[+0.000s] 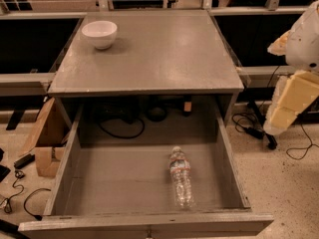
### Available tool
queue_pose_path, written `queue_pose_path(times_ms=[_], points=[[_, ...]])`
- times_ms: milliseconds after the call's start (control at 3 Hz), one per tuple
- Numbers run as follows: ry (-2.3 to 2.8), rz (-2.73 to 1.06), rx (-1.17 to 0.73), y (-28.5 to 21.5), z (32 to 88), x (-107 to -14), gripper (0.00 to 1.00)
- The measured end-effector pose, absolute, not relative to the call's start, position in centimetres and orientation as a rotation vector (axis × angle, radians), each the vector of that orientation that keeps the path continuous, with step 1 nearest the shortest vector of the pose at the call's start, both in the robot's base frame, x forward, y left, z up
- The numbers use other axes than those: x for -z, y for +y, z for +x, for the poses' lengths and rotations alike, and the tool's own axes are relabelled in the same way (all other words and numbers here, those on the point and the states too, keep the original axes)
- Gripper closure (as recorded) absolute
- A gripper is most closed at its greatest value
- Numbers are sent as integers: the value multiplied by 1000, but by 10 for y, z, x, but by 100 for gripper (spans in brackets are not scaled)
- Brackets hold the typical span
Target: Pick water bottle from top drawer and place on counter
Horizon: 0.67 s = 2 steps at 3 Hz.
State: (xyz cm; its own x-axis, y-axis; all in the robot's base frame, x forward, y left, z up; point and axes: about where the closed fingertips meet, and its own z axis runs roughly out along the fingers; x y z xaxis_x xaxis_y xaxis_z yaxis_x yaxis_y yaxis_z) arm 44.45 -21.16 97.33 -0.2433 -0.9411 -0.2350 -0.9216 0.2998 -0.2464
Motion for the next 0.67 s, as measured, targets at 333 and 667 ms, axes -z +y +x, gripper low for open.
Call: queue_pose_path(times_ms=[333,667], points=[[2325,-1546,0,-203,453,-957,0],[2540,-1423,-33,-181,475,-912,0]])
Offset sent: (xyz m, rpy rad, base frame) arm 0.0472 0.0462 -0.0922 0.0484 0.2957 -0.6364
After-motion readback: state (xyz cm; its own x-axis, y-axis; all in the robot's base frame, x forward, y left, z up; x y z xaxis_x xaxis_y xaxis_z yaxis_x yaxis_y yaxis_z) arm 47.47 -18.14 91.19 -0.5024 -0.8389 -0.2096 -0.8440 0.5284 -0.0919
